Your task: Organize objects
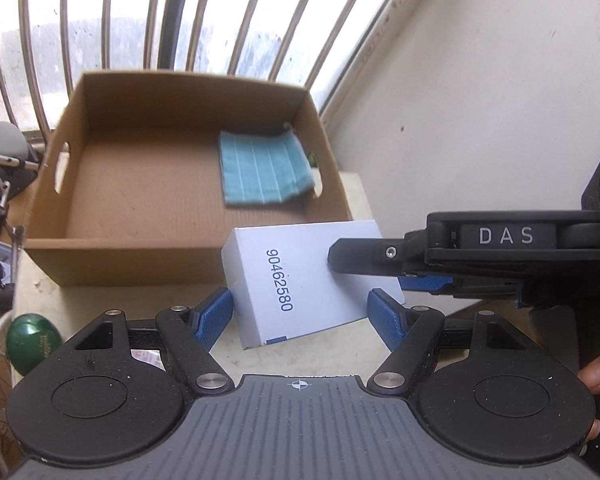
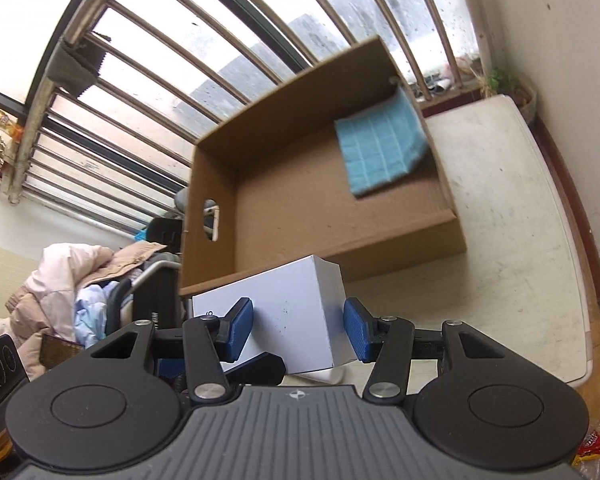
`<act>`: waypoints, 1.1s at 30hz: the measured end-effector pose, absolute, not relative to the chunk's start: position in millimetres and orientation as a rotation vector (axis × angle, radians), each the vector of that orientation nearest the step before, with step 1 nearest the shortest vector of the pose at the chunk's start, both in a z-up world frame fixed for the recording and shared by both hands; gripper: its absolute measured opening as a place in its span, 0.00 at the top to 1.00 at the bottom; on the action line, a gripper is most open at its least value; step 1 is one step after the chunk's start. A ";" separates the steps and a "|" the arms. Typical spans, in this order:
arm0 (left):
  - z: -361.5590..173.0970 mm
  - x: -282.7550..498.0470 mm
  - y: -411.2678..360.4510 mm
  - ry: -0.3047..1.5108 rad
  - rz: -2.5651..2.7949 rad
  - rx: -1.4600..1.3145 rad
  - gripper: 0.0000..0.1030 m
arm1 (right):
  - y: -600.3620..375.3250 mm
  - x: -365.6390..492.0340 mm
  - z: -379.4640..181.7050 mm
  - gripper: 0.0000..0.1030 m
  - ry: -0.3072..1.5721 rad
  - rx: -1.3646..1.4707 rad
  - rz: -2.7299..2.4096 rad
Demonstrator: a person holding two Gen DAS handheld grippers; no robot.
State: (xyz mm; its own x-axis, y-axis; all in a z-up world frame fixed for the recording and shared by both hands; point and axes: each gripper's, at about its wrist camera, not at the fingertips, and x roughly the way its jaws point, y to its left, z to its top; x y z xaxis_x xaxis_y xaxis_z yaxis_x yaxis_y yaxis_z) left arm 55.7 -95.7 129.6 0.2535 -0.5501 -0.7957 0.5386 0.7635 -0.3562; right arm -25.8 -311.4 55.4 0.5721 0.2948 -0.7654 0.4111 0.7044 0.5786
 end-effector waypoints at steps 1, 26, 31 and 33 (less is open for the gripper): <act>135.1 55.9 -91.9 1.080 -0.737 -0.021 0.28 | -308.9 -25.7 60.7 0.48 0.986 0.821 -0.077; 138.5 129.7 -105.8 1.048 -0.669 -0.096 0.29 | -303.6 37.6 93.3 0.50 0.959 0.851 -0.037; 113.9 156.4 -119.6 1.100 -0.653 -0.103 0.29 | -316.4 65.3 73.1 0.50 1.007 0.865 -0.034; 103.6 167.7 -123.4 1.117 -0.643 -0.105 0.29 | -321.4 77.1 62.6 0.50 1.029 0.871 -0.033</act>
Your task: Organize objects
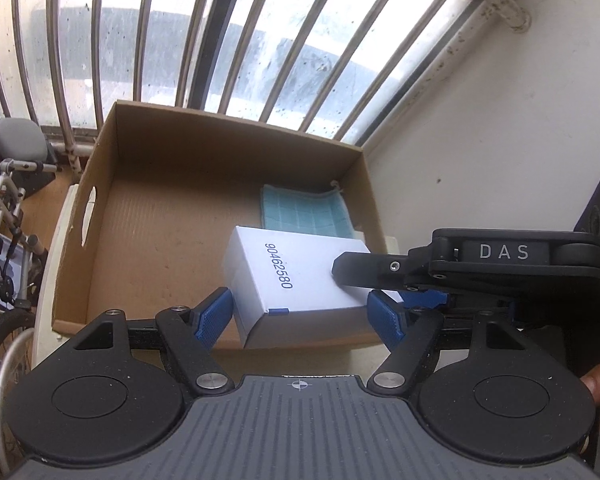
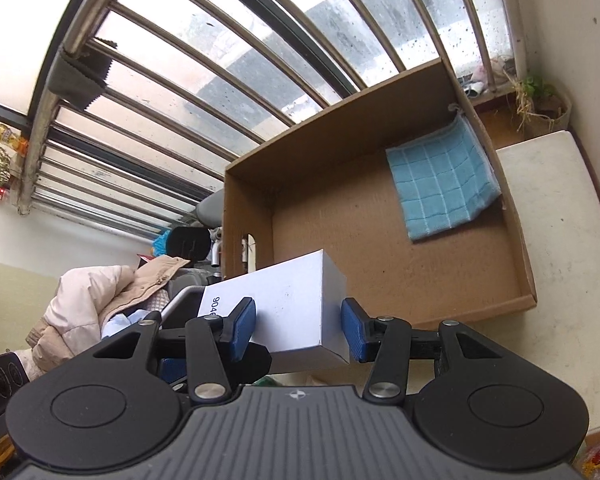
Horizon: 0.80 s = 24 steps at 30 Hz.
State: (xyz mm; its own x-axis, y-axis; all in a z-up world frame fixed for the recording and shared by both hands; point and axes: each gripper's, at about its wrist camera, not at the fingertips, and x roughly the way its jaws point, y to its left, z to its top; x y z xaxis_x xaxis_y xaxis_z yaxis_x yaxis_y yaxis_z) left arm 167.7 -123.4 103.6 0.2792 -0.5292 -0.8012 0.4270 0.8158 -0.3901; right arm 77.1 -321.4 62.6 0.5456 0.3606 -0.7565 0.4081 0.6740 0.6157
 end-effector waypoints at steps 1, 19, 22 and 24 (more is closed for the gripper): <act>98.1 173.4 -125.0 1.128 -0.637 -0.107 0.29 | -324.5 83.1 57.0 0.50 1.039 0.879 -0.031; -22.3 235.3 -164.5 1.445 -0.593 -0.204 0.28 | -368.9 155.2 -51.1 0.51 1.287 0.864 -0.102; -39.0 239.9 -170.5 1.496 -0.586 -0.200 0.28 | -373.5 158.4 -69.6 0.51 1.333 0.854 -0.116; -47.2 242.0 -174.4 1.517 -0.584 -0.189 0.28 | -375.4 159.7 -80.3 0.51 1.359 0.851 -0.126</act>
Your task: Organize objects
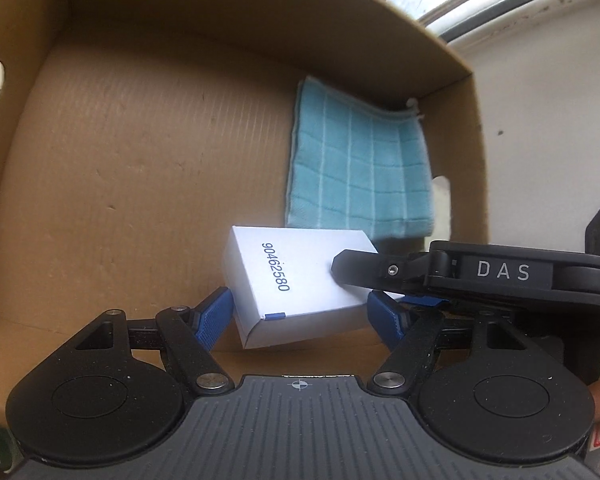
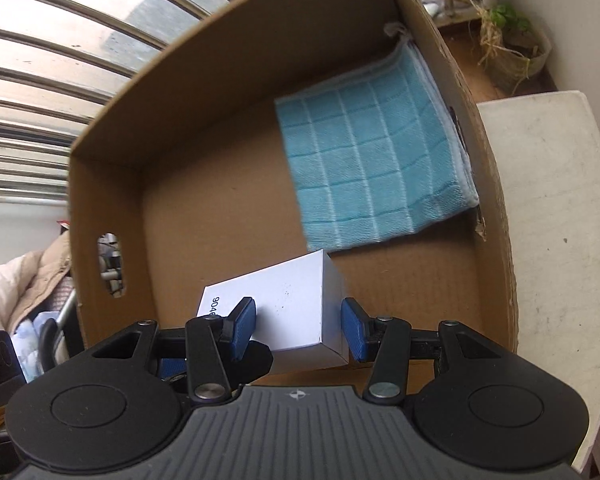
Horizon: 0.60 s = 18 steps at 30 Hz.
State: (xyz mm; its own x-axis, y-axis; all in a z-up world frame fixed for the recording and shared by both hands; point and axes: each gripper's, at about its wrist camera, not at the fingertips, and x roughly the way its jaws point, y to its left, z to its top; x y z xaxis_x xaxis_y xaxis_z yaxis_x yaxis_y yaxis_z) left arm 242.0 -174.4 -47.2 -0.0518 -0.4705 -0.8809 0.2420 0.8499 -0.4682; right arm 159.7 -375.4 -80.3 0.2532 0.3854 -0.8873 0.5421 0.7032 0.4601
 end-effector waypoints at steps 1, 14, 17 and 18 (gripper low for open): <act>-50.9 242.5 -175.9 1.526 -0.582 -0.183 0.26 | -375.9 160.5 -84.9 0.51 1.368 0.850 -0.131; -59.3 244.9 -190.4 1.569 -0.550 -0.106 0.18 | -374.3 158.2 -96.5 0.52 1.392 0.802 -0.149; -51.8 244.4 -188.2 1.557 -0.542 -0.108 0.18 | -374.1 156.0 -91.6 0.52 1.384 0.802 -0.147; -47.9 243.7 -187.8 1.549 -0.541 -0.105 0.17 | -373.8 155.5 -89.4 0.52 1.379 0.802 -0.145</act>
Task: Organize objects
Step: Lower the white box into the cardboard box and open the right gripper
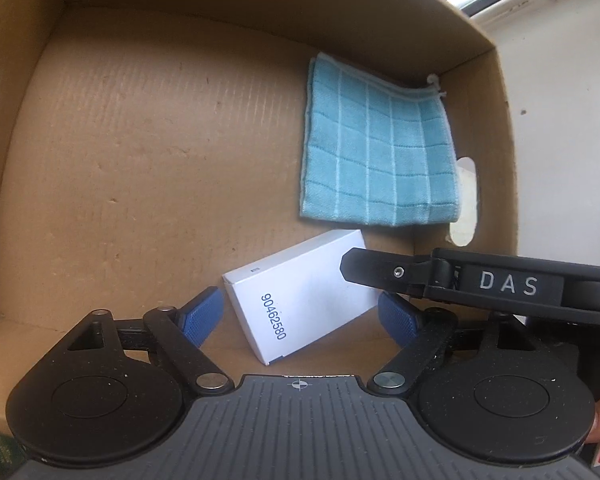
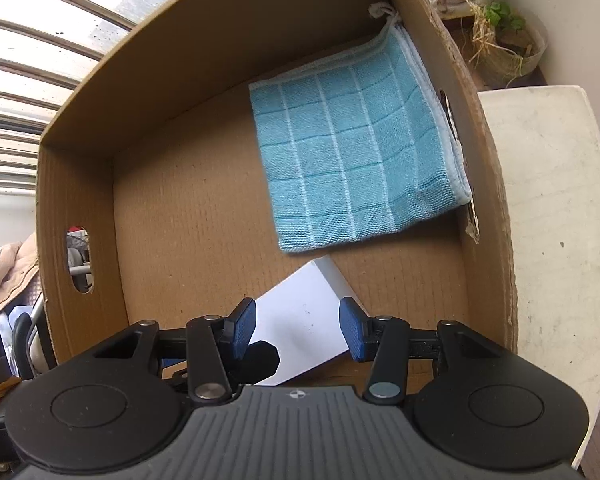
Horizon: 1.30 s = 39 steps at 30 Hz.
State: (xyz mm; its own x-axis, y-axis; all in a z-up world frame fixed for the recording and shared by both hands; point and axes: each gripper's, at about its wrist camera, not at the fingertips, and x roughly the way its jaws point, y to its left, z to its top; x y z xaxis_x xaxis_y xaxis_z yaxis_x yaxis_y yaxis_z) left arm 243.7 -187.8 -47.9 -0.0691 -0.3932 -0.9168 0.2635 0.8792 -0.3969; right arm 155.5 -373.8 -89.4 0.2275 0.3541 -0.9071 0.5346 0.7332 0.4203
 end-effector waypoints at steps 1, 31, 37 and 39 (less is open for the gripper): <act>-43.3 242.6 -186.9 1.539 -0.541 -0.104 0.17 | -373.4 155.2 -86.9 0.52 1.374 0.804 -0.142; 127.0 157.2 -99.5 1.116 -0.528 -0.166 0.05 | -325.1 91.8 80.5 0.08 0.933 0.605 -0.151; 139.1 143.3 -79.9 1.053 -0.540 -0.223 0.04 | -304.4 72.9 105.9 0.02 0.874 0.490 -0.170; 142.7 138.9 -74.5 1.026 -0.532 -0.229 0.03 | -296.8 67.0 113.4 0.00 0.855 0.449 -0.170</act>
